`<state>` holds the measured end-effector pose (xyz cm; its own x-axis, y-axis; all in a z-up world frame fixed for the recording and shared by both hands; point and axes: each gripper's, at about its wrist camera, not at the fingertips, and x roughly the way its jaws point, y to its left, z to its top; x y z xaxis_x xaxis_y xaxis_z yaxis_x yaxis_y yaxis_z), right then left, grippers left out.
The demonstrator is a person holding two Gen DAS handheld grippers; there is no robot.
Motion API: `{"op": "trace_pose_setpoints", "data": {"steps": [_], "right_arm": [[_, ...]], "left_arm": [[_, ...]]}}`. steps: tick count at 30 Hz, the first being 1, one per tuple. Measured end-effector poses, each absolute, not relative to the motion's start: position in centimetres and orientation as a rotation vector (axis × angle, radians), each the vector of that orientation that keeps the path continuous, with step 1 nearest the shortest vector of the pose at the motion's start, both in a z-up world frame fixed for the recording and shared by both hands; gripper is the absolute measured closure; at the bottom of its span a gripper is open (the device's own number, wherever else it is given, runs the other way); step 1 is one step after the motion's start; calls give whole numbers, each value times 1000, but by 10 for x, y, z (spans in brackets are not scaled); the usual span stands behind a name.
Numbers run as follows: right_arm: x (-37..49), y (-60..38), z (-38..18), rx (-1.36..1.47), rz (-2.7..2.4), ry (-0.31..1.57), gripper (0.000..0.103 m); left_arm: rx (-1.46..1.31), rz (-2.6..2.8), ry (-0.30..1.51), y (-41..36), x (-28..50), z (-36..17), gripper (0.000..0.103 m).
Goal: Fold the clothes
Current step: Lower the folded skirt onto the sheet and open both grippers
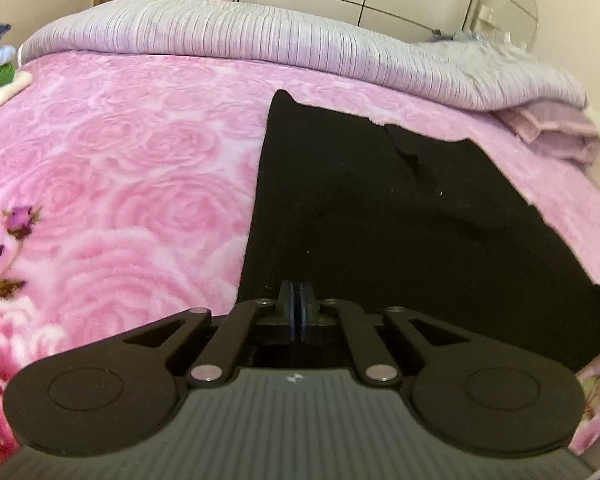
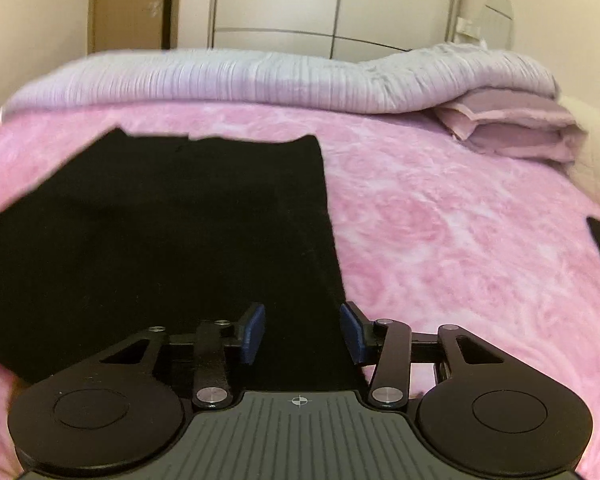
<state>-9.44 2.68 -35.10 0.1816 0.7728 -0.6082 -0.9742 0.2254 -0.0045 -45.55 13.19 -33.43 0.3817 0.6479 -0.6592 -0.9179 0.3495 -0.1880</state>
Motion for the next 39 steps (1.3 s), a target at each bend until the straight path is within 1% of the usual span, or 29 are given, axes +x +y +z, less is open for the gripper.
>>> {"op": "trace_pose_setpoints", "data": {"steps": [3, 10, 11, 12, 13, 16, 17, 19, 20, 24, 26, 28, 29, 32, 33, 37, 38, 39], "right_arm": [[-78, 25, -348, -374, 1313, 605, 57], [-60, 61, -351, -362, 1369, 584, 57], [-58, 70, -356, -368, 1383, 590, 64], [-58, 77, -360, -379, 1400, 587, 91], [-59, 81, -363, -401, 1414, 573, 98], [-63, 85, -368, -486, 1313, 499, 99], [-62, 87, -371, -500, 1249, 480, 103], [-53, 93, -383, -556, 1153, 511, 103], [-47, 88, -380, -510, 1166, 539, 103], [-38, 59, -350, -339, 1209, 598, 102], [-47, 46, -337, -291, 1281, 595, 102], [-60, 37, -334, -286, 1355, 620, 101], [-69, 34, -337, -307, 1384, 634, 100], [-86, 24, -358, -425, 1342, 635, 98], [-88, 17, -363, -417, 1323, 622, 98], [-84, -10, -348, -309, 1229, 758, 98], [-88, -19, -342, -292, 1213, 780, 96], [-92, -27, -336, -274, 1201, 797, 91]], "left_arm": [[-621, 1064, 505, 141, -459, -332, 98], [-549, 1039, 535, 163, -438, -339, 98], [-530, 1042, 545, 164, -436, -341, 98], [-508, 1046, 555, 164, -433, -343, 98], [-478, 1053, 570, 164, -431, -346, 98], [-428, 1065, 589, 163, -433, -353, 99], [-432, 1063, 584, 164, -435, -354, 99], [-455, 1062, 573, 166, -438, -353, 99], [-462, 1062, 573, 167, -438, -351, 99], [-498, 1071, 546, 163, -440, -340, 98], [-518, 1060, 511, 154, -441, -335, 97], [-516, 1064, 530, 146, -440, -337, 94], [-517, 1073, 551, 142, -440, -341, 94], [-561, 1074, 537, 133, -451, -350, 95], [-587, 1078, 535, 130, -455, -347, 96], [-633, 1127, 576, 108, -457, -329, 96], [-635, 1138, 590, 98, -456, -324, 96], [-620, 1142, 601, 86, -452, -318, 92]]}}
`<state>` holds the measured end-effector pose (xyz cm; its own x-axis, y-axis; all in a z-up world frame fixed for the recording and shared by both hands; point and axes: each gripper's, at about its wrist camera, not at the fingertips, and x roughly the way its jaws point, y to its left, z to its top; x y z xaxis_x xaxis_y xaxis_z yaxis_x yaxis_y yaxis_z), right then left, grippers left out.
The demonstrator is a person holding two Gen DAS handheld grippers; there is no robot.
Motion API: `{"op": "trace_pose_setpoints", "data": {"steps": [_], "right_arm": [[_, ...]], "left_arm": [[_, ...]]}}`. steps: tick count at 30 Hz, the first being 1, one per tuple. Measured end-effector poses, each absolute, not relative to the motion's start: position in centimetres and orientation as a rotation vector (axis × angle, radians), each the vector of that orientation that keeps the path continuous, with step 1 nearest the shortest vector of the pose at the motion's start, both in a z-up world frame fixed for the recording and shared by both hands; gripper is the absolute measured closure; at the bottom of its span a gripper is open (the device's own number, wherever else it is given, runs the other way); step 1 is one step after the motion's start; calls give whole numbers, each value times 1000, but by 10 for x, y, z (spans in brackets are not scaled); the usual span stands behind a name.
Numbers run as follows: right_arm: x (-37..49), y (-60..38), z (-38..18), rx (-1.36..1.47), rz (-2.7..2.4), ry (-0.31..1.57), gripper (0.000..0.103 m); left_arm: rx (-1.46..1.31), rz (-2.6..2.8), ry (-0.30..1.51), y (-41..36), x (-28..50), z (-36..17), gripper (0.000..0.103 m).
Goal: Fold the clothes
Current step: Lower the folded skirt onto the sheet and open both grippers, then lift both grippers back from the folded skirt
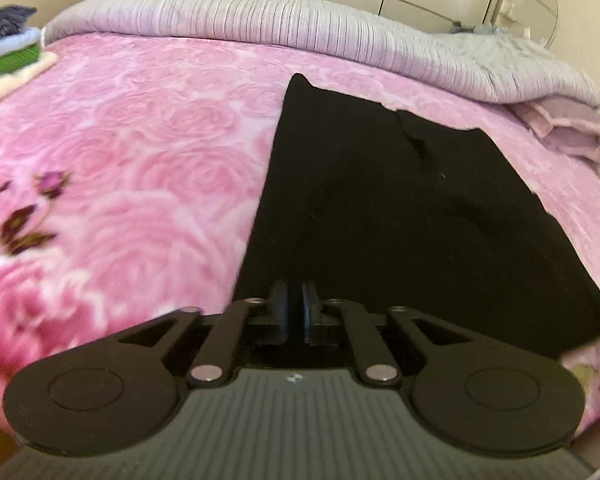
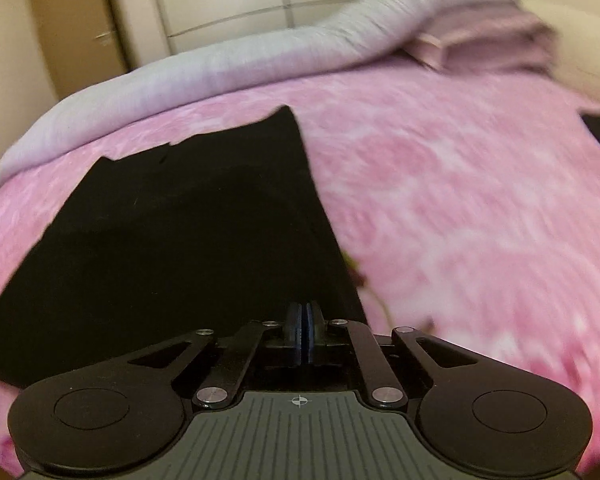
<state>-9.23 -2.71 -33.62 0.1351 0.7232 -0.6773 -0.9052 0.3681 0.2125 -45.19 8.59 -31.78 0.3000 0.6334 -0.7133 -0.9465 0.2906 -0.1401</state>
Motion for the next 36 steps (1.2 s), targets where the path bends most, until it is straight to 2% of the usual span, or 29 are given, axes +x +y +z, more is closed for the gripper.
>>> {"op": "trace_pose_setpoints", "data": {"steps": [1, 3, 4, 10, 13, 36], "right_arm": [[-99, -38, -331, -252, 1190, 810, 84], [-114, -50, -321, -243, 1177, 829, 39], [-123, -52, -319, -253, 1175, 832, 34], [-169, -74, -309, -367, 1166, 783, 34], [-179, -89, -302, -375, 1151, 740, 34], [-207, -135, -288, -402, 1183, 683, 34]], "left_arm": [[-605, 1143, 611, 73, -448, -312, 86], [-583, 1131, 618, 46, -439, -302, 77], [-583, 1128, 615, 34, -436, -299, 74], [-544, 1131, 685, -15, -419, -293, 73], [-502, 1163, 705, -32, -417, -287, 66], [-368, 1188, 716, -87, -413, -265, 60]]}}
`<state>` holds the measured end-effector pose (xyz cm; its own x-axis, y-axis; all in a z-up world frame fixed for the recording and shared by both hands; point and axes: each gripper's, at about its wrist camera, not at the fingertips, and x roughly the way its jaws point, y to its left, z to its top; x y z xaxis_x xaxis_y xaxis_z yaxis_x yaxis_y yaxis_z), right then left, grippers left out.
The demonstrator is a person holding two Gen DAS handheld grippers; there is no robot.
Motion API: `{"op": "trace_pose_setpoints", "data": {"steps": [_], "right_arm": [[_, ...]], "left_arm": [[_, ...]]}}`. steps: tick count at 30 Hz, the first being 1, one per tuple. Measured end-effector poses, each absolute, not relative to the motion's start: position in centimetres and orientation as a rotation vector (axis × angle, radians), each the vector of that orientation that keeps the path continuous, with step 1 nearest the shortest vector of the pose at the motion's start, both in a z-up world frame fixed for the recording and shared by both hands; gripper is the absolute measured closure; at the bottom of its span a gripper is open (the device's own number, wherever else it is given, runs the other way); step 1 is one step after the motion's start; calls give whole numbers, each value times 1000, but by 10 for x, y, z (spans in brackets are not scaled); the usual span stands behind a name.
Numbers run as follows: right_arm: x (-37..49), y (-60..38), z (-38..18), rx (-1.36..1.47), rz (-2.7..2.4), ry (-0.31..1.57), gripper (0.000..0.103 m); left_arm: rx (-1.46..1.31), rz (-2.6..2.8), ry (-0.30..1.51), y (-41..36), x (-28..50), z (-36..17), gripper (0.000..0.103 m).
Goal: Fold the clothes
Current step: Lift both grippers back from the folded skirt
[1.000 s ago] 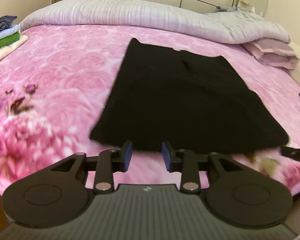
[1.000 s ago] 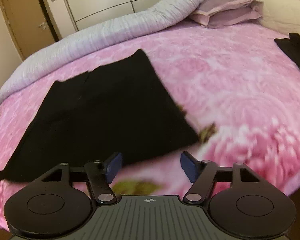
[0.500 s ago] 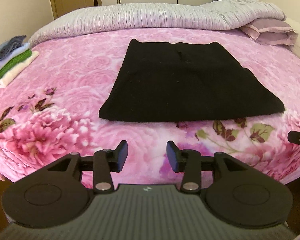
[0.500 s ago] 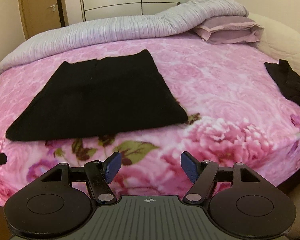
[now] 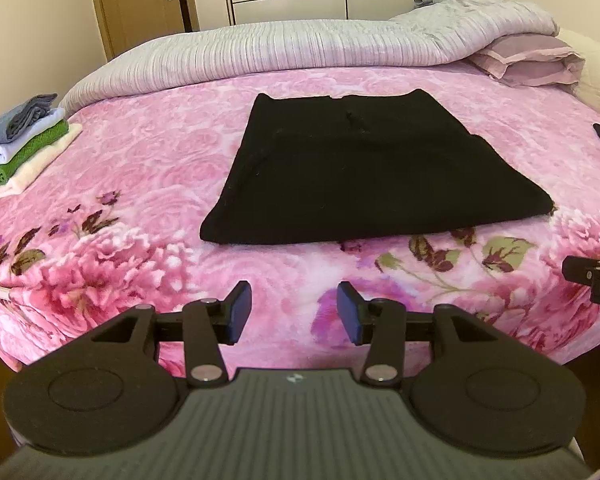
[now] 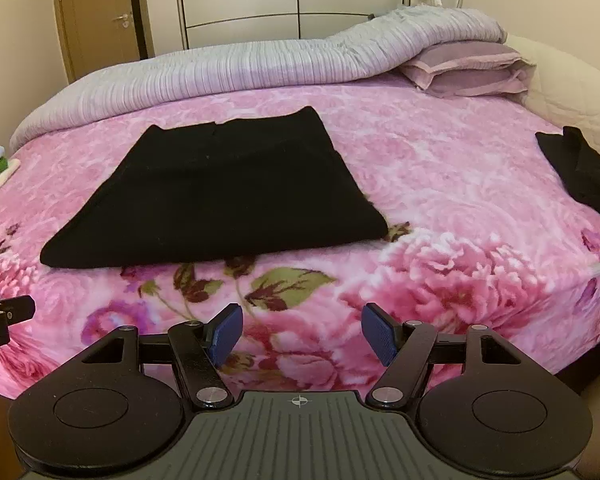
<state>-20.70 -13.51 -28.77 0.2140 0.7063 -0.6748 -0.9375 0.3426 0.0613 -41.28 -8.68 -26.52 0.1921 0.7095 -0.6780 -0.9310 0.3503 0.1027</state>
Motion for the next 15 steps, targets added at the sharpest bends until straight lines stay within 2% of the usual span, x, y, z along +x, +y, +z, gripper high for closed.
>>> {"op": "trace_pose_setpoints", "data": {"steps": [15], "right_arm": [[-203, -133, -293, -396, 1170, 701, 34]], "left_arm": [[-397, 1170, 705, -80, -412, -272, 60]]}}
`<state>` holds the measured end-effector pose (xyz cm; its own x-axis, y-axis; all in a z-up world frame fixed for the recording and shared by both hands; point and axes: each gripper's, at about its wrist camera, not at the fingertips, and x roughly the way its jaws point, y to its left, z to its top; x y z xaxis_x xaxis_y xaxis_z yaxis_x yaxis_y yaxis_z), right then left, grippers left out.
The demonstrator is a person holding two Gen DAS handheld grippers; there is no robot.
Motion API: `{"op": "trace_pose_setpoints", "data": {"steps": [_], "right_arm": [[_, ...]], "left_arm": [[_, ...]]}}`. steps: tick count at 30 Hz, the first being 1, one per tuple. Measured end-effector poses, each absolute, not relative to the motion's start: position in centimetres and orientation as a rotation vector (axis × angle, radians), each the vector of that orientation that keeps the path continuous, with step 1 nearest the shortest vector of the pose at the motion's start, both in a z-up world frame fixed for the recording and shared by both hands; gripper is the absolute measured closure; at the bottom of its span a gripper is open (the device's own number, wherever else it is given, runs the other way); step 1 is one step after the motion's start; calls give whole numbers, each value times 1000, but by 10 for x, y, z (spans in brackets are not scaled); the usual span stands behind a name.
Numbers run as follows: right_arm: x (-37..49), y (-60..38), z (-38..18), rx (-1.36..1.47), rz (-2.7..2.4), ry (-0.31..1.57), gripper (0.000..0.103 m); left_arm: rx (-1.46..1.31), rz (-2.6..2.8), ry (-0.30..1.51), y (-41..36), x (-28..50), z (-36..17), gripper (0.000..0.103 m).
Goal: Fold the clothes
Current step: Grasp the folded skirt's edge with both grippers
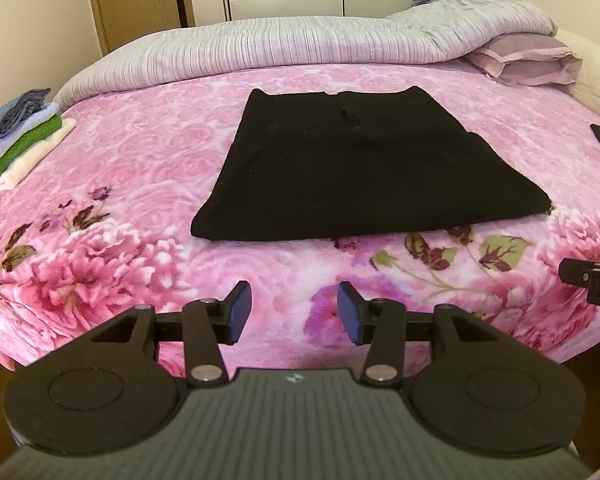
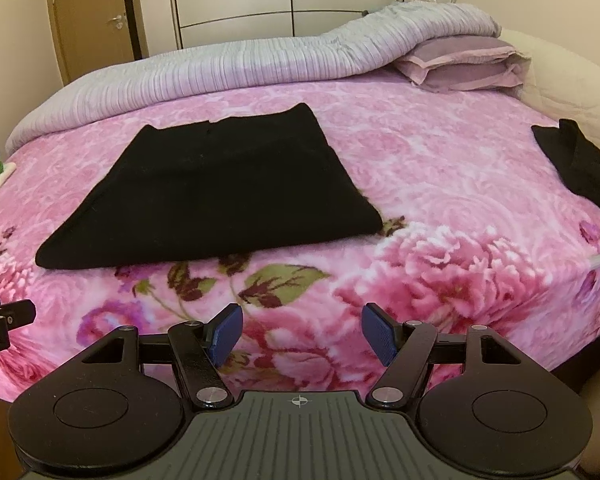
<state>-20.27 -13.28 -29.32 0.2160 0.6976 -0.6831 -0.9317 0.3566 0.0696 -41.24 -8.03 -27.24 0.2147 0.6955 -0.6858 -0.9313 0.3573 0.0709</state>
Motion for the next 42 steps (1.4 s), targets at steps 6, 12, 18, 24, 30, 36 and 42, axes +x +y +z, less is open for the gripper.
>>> {"op": "trace_pose_setpoints", "data": {"steps": [6, 12, 18, 24, 30, 36, 42], "right_arm": [[-182, -133, -295, -276, 1225, 728, 34], [-116, -132, -320, 28, 1213, 964, 34], [-73, -118, -347, 299, 1174, 1140, 34], [-42, -101, -367, 521, 1067, 1232, 34], [-27, -76, -376, 498, 1059, 1231, 34], [-26, -54, -380, 446, 1094, 1169, 44], [-22, -50, -388, 445, 1085, 1159, 70]], "left_arm": [[-661, 1086, 528, -45, -456, -279, 57], [-1058, 1037, 266, 4, -520, -309, 54], [-1237, 1066, 126, 42, -540, -339, 54], [-1275, 1091, 126, 72, -533, -358, 54], [-1270, 1069, 89, 92, -522, -366, 47], [-1252, 1059, 34, 103, -517, -372, 44], [-1272, 1035, -45, 108, -519, -379, 59]]}}
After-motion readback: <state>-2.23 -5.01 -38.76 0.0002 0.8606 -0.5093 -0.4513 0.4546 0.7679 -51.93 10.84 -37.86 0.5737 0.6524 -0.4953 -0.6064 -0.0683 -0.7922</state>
